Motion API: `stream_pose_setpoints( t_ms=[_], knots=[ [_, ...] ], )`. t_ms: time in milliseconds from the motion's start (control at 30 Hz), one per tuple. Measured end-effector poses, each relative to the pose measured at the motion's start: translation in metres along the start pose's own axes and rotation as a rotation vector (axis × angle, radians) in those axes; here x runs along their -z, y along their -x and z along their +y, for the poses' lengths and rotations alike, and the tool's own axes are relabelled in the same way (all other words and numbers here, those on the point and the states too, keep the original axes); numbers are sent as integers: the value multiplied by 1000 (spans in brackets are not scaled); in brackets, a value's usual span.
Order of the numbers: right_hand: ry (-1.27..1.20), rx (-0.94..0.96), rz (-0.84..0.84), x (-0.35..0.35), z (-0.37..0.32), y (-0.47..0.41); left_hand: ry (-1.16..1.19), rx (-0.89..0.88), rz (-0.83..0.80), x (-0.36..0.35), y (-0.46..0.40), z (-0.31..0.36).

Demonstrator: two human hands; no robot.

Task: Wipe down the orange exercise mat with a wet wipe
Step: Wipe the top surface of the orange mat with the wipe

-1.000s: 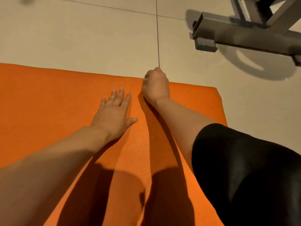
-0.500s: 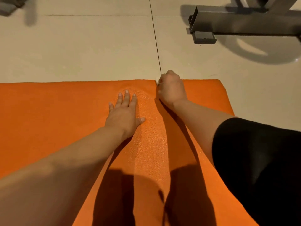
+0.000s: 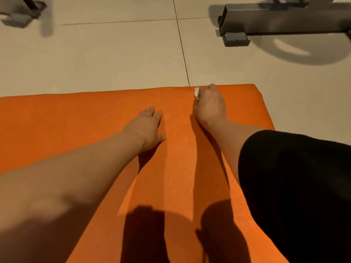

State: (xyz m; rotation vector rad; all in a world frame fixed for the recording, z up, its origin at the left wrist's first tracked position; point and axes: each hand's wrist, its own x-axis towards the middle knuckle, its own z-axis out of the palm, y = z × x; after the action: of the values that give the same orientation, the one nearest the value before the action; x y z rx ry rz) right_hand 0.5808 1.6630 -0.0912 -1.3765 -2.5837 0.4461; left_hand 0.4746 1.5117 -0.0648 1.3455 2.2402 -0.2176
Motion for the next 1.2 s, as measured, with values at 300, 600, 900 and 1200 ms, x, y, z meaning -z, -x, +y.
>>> stream_pose_setpoints(
  t_ms=[300, 600, 900, 1200],
  knots=[
    [-52, 252, -147, -7, -36, 39, -5, 26, 21, -12, 20, 15],
    [-69, -64, 1, 0, -4, 55, 0, 22, 11, -20, 28, 22],
    [8, -171, -48, 17, 16, 58, -2, -9, -38, -30, 49, 20],
    [52, 38, -112, 17, 13, 72, -48, -13, -66, -38, 65, 30]
  ],
)
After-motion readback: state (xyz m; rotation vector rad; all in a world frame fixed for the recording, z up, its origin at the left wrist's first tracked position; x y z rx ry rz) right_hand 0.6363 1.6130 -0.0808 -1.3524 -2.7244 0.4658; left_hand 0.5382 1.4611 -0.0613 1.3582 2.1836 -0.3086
